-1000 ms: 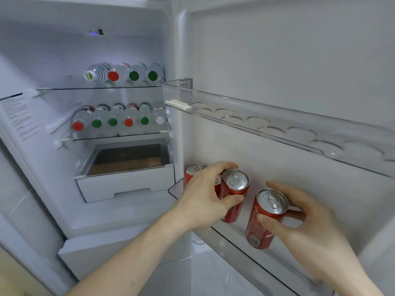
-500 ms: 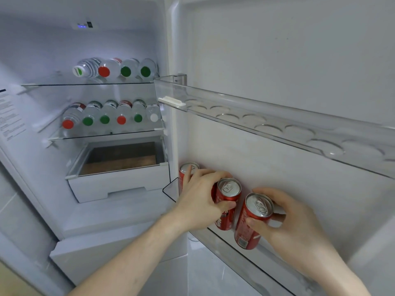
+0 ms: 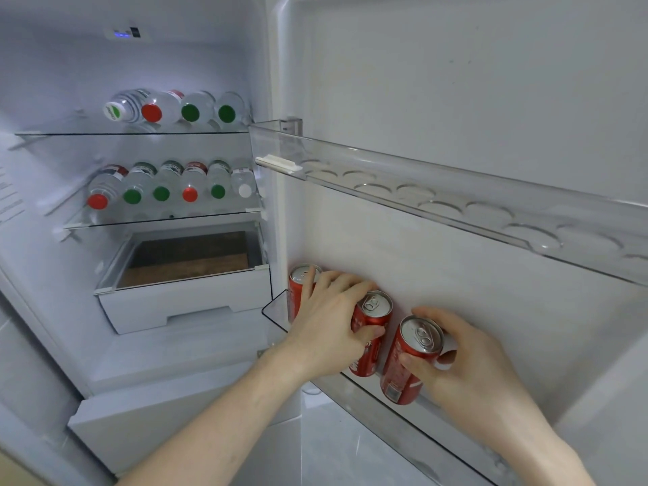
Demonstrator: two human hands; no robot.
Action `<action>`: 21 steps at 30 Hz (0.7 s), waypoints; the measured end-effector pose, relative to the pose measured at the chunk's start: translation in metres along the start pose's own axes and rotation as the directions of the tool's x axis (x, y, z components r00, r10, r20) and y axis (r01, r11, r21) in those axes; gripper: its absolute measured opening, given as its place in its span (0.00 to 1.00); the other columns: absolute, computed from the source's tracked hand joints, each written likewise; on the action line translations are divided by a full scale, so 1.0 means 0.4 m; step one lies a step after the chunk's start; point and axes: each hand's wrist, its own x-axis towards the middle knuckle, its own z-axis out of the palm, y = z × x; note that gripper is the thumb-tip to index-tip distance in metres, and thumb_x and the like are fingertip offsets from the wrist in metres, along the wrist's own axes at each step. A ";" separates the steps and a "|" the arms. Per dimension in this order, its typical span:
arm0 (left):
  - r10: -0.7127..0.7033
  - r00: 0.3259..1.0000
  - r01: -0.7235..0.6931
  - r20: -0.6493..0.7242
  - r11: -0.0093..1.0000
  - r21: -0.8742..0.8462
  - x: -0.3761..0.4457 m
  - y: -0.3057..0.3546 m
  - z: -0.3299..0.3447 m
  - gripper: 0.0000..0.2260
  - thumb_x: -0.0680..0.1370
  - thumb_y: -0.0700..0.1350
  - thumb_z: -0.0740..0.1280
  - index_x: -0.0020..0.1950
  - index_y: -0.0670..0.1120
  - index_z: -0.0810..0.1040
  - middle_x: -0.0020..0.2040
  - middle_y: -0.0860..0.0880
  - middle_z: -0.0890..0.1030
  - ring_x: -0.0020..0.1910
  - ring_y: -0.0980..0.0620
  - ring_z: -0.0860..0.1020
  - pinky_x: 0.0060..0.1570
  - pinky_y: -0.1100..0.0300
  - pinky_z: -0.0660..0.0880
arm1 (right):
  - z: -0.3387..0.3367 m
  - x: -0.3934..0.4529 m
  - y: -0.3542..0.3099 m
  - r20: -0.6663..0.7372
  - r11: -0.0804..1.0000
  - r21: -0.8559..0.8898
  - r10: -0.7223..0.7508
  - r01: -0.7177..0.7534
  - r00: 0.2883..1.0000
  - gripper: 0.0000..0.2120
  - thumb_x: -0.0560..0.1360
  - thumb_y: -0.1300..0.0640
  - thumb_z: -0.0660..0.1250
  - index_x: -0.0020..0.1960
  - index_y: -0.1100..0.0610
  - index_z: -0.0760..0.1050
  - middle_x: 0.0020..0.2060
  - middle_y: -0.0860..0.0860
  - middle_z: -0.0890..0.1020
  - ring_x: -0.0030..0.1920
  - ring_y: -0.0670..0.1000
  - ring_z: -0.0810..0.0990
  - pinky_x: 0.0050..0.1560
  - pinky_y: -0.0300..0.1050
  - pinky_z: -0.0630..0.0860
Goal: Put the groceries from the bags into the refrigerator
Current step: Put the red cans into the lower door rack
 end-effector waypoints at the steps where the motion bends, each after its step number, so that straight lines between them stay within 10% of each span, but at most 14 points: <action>1: 0.006 1.000 -0.006 -0.008 1.000 0.013 0.000 -0.001 0.001 0.26 0.72 0.61 0.70 0.69 0.59 0.73 0.64 0.59 0.73 0.69 0.53 0.65 0.78 0.43 0.48 | 0.000 0.001 -0.001 -0.004 1.000 0.007 0.002 -0.002 1.000 0.29 0.70 0.57 0.78 0.48 0.23 0.71 0.47 0.29 0.81 0.47 0.39 0.81 0.46 0.41 0.81; 21: 0.071 0.993 -0.078 -0.095 0.994 -0.073 -0.072 -0.039 -0.020 0.22 0.74 0.55 0.68 0.69 0.60 0.74 0.66 0.61 0.71 0.70 0.56 0.65 0.75 0.50 0.57 | 0.071 0.021 0.009 -0.098 0.995 -0.096 -0.032 0.022 0.995 0.22 0.73 0.55 0.75 0.62 0.38 0.76 0.54 0.33 0.76 0.57 0.39 0.73 0.58 0.44 0.74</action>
